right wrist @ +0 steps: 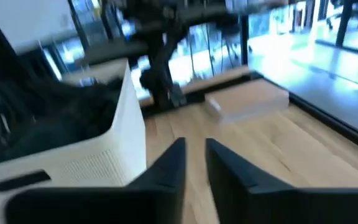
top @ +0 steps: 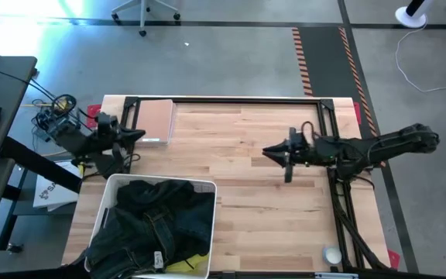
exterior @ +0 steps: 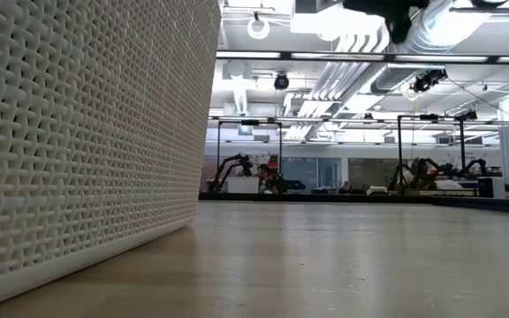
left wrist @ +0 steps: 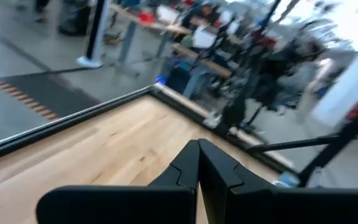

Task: Sort clothes
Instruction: Return to Home Position

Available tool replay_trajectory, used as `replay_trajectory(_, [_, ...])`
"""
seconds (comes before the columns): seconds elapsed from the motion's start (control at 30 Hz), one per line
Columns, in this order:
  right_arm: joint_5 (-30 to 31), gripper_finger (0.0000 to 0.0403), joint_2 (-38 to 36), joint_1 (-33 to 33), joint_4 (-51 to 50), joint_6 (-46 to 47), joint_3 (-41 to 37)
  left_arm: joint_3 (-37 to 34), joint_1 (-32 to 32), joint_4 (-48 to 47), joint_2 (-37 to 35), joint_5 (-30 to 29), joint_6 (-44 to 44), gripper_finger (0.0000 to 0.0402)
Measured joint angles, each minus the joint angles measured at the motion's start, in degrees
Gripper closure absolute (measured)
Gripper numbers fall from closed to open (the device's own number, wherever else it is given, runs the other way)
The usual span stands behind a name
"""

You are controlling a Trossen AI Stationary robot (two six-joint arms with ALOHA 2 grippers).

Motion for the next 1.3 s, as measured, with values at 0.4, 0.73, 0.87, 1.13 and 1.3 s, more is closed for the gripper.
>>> replay_trajectory(0.4, [-1.25, 0.04, -11.65, -0.54, 18.63, 1.45, -16.64, -15.69, 9.88, 17.53, -9.78, 10.76, 13.31, 0.0402])
replay_trajectory(0.73, [-2.75, 0.0402, -11.69, -0.54, 20.52, -1.22, -16.71, -23.36, 25.98, 31.39, -6.13, 29.55, 18.12, 0.0402])
replay_trajectory(0.87, [-2.76, 0.0402, -11.69, -0.54, 20.63, -1.24, -16.71, -26.14, 36.26, 38.04, -1.47, 40.23, 18.1, 0.0401])
replay_trajectory(1.13, [-2.76, 0.0402, -11.66, -0.54, 20.62, -2.77, -16.71, -26.39, 61.38, 45.89, 8.36, 69.01, 20.1, 0.0401])
replay_trajectory(1.3, [-2.74, 0.0403, -11.66, 0.22, 20.63, -2.9, -16.71, -26.77, 69.12, 45.67, 9.72, 82.81, 21.91, 0.0401])
